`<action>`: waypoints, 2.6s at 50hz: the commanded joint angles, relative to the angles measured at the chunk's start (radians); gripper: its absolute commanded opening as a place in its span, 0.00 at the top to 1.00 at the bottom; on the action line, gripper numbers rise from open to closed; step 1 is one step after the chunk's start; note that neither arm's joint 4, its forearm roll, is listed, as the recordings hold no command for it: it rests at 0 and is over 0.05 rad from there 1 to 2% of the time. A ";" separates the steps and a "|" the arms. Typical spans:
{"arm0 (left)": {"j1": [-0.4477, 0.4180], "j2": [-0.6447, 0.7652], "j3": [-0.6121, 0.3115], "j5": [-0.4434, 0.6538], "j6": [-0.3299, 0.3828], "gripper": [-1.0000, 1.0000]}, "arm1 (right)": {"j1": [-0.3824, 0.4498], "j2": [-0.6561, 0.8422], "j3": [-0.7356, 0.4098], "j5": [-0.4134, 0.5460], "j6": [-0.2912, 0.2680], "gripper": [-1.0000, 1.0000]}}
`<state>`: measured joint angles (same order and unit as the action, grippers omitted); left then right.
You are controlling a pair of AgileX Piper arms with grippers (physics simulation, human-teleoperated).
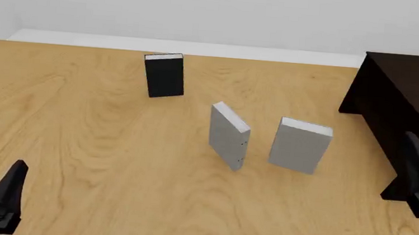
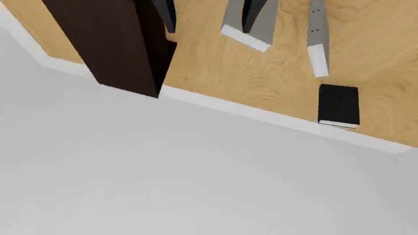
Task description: Pick up the book on the right and place it on the cabinet shelf.
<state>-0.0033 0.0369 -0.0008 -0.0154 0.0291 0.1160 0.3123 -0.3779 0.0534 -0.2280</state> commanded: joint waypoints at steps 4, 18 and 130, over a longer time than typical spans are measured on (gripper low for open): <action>-0.008 0.038 0.001 -0.031 0.010 0.00 | 0.117 0.223 -0.186 0.038 -0.159 0.00; 0.006 -0.030 0.001 0.024 0.014 0.00 | 0.183 0.419 -0.459 0.205 -0.273 0.00; 0.020 -0.037 0.000 0.065 0.006 0.00 | 0.239 1.123 -0.960 0.762 -0.804 0.00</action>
<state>0.0186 0.0002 -0.0007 0.0445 0.0319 0.3720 1.3939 -1.3559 0.8369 -1.0072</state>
